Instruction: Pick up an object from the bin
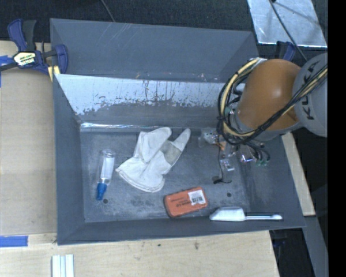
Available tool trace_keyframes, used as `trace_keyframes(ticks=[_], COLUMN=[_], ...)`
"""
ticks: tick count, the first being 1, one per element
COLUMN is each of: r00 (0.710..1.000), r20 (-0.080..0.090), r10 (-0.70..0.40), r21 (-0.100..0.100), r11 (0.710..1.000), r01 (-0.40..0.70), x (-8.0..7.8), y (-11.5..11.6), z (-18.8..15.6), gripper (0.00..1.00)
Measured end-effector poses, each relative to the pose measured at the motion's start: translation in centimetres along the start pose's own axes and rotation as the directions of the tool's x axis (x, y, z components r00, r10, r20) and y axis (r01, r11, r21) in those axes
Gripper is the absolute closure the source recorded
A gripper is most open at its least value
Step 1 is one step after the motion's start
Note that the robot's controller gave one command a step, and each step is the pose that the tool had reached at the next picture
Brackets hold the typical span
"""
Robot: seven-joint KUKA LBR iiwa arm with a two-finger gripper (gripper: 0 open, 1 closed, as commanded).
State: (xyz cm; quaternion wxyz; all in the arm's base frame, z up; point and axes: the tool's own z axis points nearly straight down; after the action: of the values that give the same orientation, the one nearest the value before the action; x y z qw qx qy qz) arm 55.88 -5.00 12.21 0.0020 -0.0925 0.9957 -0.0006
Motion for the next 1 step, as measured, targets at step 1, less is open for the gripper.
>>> trace_keyframes(ticks=[1], r00=[1.0], r20=[-0.001], r10=[-0.005], r21=[-0.002], r11=[1.0], r01=[0.005], x=[-0.12], y=[1.58], z=[2.77], gripper=[0.0])
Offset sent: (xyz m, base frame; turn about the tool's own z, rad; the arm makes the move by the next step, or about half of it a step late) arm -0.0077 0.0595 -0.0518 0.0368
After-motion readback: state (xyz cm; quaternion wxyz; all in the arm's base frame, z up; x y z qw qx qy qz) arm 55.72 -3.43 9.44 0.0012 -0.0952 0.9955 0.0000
